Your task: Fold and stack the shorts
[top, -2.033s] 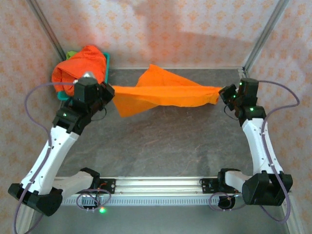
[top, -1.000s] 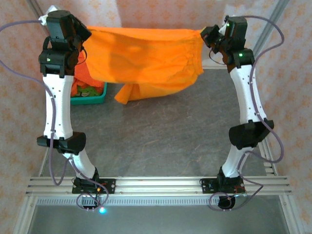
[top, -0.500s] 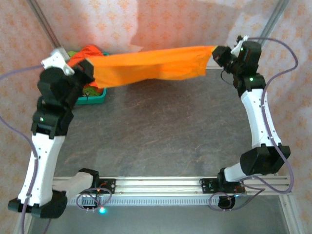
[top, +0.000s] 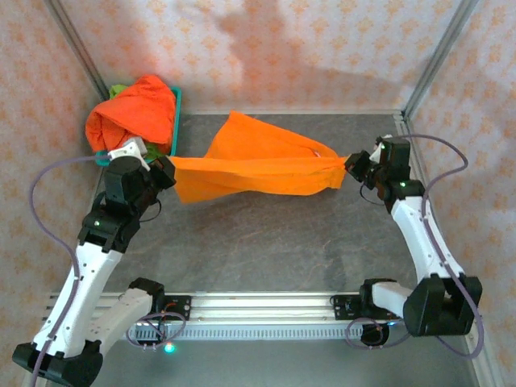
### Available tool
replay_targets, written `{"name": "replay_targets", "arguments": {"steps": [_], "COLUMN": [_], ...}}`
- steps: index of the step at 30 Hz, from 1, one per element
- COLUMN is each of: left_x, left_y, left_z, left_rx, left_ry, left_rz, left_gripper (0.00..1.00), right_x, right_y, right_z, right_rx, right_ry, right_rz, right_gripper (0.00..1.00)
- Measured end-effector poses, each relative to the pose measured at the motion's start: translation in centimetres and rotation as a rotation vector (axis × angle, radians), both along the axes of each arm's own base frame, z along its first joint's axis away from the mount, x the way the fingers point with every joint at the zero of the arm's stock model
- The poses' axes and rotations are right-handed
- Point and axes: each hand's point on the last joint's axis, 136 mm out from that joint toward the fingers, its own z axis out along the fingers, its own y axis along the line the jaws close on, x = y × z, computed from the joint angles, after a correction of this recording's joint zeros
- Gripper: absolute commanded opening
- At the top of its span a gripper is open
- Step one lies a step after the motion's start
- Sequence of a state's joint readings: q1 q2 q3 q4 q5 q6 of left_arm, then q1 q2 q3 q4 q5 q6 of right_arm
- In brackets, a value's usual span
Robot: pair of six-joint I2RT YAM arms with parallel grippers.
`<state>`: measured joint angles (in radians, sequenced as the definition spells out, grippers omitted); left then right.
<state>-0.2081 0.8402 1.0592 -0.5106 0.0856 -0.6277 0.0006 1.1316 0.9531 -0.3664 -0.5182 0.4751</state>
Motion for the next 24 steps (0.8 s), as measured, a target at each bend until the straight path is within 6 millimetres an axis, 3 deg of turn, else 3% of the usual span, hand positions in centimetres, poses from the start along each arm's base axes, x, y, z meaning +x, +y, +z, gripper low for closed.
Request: {"name": "replay_targets", "arguments": {"steps": [6, 9, 17, 24], "left_x": [3.0, 5.2, 11.0, 15.1], "left_y": [-0.7, -1.2, -2.7, -3.4], "left_z": [5.2, 5.7, 2.6, -0.5], "left_rx": [0.010, 0.024, 0.061, 0.086], "left_ry": [-0.041, -0.013, 0.136, 0.226], "left_rz": [-0.009, -0.012, -0.023, -0.014], "left_gripper": [0.00, 0.00, 0.00, 0.00], "right_x": [-2.4, -3.1, -4.2, -2.7], "right_y": [-0.7, -1.0, -1.8, -2.2], "right_z": [0.6, 0.0, -3.9, -7.3], "right_rx": [0.007, 0.027, 0.059, 0.043], "right_ry": [0.014, 0.039, 0.167, 0.289], "right_rz": [-0.055, -0.095, -0.191, -0.219], "right_gripper": [0.00, 0.00, 0.00, 0.01]}}
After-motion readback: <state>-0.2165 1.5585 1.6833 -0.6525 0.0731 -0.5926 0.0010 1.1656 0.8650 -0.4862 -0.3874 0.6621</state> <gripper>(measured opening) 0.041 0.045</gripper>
